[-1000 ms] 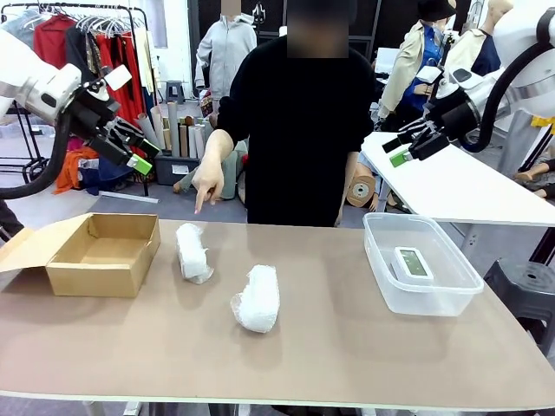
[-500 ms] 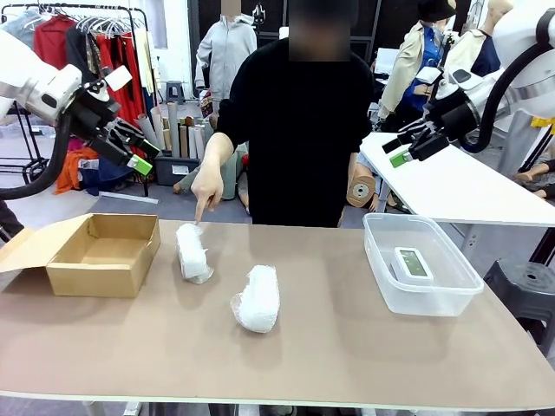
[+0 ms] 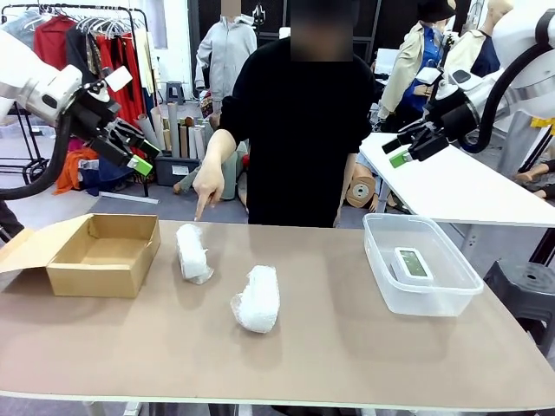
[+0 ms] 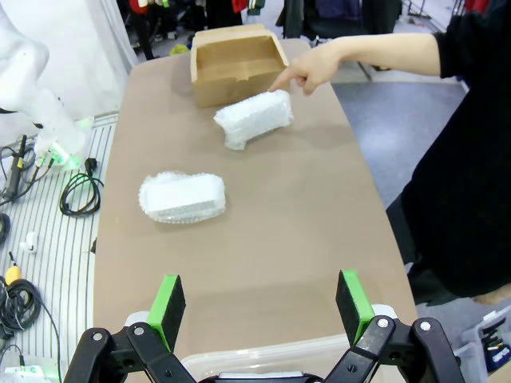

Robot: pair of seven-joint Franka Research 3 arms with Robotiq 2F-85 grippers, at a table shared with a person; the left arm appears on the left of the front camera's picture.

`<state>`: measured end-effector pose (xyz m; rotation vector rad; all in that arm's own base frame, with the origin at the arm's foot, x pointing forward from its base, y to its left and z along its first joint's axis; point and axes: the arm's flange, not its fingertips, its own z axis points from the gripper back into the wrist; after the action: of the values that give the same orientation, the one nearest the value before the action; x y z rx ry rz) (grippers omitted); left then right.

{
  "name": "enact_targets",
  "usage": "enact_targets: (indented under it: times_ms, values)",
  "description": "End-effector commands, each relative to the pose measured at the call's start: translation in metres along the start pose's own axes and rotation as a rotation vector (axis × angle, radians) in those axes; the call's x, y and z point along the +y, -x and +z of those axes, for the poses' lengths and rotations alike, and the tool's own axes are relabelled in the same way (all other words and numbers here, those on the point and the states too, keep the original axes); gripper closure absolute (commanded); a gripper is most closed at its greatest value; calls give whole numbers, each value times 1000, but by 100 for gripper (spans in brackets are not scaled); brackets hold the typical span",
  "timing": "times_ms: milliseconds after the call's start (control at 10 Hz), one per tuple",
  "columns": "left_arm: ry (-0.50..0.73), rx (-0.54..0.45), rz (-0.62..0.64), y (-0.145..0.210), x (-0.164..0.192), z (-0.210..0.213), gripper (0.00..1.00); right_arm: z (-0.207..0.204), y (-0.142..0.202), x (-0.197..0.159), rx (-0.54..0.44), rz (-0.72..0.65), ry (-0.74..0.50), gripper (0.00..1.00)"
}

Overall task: Separate and place wrapped and unwrapped clocks.
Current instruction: Pick up the Digital clock indicated by the person.

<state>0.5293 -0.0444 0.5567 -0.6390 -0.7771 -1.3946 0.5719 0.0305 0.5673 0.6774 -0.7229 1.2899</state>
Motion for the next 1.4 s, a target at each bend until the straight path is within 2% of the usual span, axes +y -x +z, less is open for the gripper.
enact_targets:
  times_ms: [0, 1300]
  values:
    - [-4, -2, -3, -2, -1, 2, 0, 0, -1, 0, -1, 1, 1, 0]
    - [-4, -2, -3, -2, -1, 2, 0, 0, -1, 0, -1, 1, 1, 0]
